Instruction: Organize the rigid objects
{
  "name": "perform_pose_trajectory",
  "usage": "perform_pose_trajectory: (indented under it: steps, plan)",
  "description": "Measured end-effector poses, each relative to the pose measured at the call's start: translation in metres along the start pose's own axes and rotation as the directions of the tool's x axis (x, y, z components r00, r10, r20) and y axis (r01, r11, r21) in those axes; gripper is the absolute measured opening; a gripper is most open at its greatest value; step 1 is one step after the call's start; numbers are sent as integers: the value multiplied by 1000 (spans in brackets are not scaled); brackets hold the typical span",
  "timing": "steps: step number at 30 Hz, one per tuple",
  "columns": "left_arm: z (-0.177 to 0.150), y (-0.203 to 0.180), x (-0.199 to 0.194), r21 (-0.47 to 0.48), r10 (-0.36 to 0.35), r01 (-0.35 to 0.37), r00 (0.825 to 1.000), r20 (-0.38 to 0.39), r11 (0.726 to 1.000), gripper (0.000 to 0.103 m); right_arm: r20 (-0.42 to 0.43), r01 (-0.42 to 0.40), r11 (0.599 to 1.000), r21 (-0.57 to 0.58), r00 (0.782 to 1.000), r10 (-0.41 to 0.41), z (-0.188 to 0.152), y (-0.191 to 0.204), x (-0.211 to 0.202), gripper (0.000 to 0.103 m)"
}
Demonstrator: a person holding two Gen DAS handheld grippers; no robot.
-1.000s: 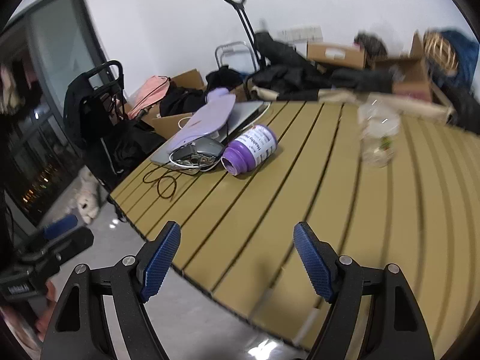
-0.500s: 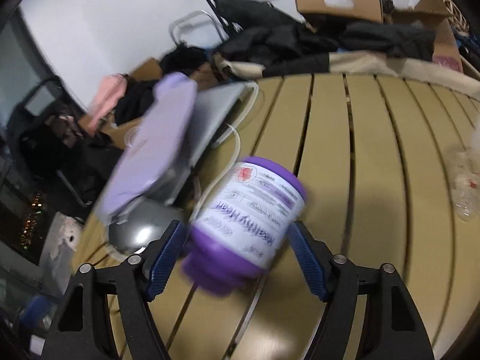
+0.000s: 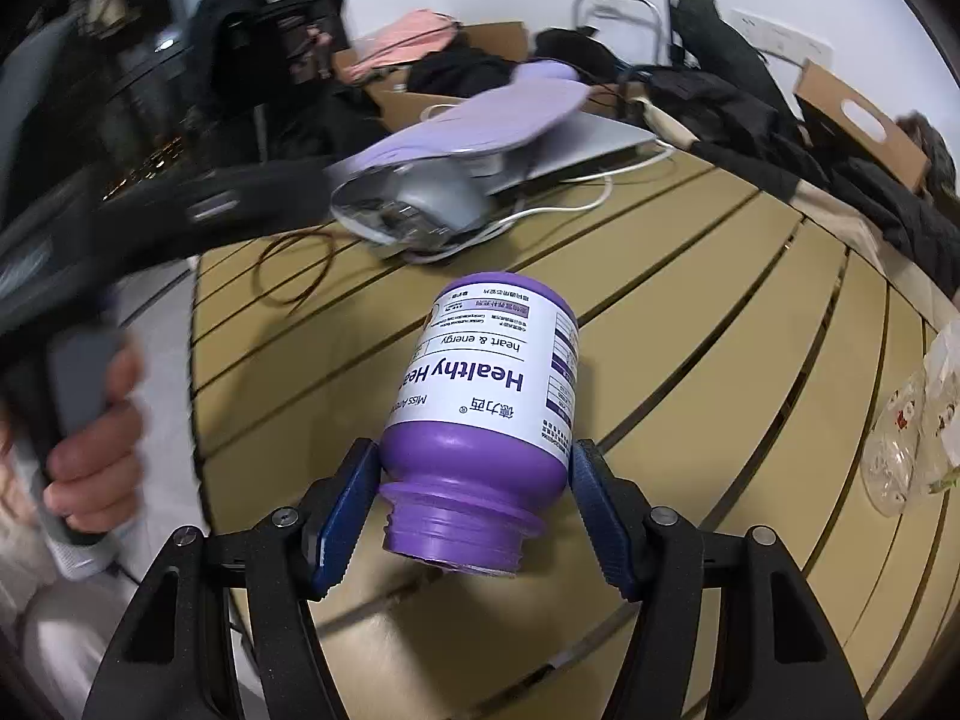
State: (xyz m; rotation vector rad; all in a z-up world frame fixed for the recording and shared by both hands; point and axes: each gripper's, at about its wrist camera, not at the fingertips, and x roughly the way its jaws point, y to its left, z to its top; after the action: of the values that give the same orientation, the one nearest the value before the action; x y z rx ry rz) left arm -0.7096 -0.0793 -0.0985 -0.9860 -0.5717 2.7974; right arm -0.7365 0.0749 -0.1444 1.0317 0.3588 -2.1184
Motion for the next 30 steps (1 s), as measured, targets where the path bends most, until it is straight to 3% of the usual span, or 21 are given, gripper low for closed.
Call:
perform_pose_trajectory:
  steps: [2,4,6,10,18,23,26,30]
  plan:
    - [-3,-8,11,7,-10,10,1000,-25,1000,94,17,30,999,-43,999,-29,-6,9,-2,70]
    - [-7,-16,21,35,17,-15,999,-52,999,79,38,47,996,-70,998,-45,-8,13,-2,70]
    - [-10,-20,30,55,64,-60,995,-80,997,57,54,42,996,-78,998,-38,-10,15,-2,70]
    - [-16,-19,26,59,82,-77,994,-73,995,54,62,50,996,-68,997,-46,-13,15,1,70]
    - [-25,-7,19,113,114,-105,990,-81,988,47,13,162,987,2,987,-162,-26,0,1,75]
    - [-25,0,19,71,53,-45,992,-111,996,47,47,67,994,91,996,-72,-31,-17,-10,75]
    - [-24,-2,22,18,21,-19,991,-135,1000,48,68,50,995,84,996,-56,-35,-13,-15,75]
    - [-25,-18,25,55,-21,30,988,-152,998,49,75,17,994,110,997,-25,-38,-9,-17,75]
